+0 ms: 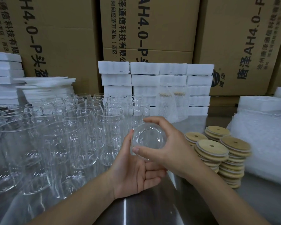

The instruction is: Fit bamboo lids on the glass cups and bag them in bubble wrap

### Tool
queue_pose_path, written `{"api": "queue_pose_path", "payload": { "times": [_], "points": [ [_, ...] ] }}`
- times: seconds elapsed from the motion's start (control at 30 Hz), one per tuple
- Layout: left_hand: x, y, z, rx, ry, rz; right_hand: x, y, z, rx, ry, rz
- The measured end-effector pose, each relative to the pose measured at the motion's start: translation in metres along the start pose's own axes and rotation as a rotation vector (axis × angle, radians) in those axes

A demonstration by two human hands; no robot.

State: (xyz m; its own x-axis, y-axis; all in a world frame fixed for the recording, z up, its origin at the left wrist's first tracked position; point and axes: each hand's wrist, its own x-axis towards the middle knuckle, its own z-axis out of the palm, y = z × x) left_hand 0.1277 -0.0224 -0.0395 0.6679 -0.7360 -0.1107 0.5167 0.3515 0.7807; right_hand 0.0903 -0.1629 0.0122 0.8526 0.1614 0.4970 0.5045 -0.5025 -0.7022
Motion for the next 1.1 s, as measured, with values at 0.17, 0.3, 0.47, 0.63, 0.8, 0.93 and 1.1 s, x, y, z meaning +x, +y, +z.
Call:
{"api": "queue_pose_path", "payload": {
  "times": [0.17, 0.3, 0.47, 0.63, 0.8, 0.93, 1.1],
  "points": [
    [-0.001, 0.000, -0.001, -0.009, -0.037, -0.027, 0.001, 0.000, 0.002, 0.049, 0.014, 0.009],
    [0.000, 0.000, 0.000, 0.026, -0.050, -0.037, -0.001, 0.001, 0.006, 0.092, 0.072, 0.019],
    [0.001, -0.002, 0.000, 0.066, -0.050, -0.053, -0.002, 0.002, 0.008, 0.137, 0.154, 0.031],
    [0.002, -0.004, 0.000, 0.087, -0.053, -0.057, -0.001, 0.002, 0.010, 0.170, 0.185, 0.050],
    [0.001, -0.004, 0.001, 0.072, -0.060, -0.058, -0.002, 0.000, 0.011, 0.203, 0.207, 0.045],
    [0.002, -0.003, 0.001, 0.063, -0.068, -0.065, -0.002, 0.000, 0.012, 0.210, 0.208, 0.042],
    [0.002, -0.004, 0.002, 0.057, -0.055, -0.072, 0.000, 0.003, 0.012, 0.221, 0.216, 0.023]
  ]
}}
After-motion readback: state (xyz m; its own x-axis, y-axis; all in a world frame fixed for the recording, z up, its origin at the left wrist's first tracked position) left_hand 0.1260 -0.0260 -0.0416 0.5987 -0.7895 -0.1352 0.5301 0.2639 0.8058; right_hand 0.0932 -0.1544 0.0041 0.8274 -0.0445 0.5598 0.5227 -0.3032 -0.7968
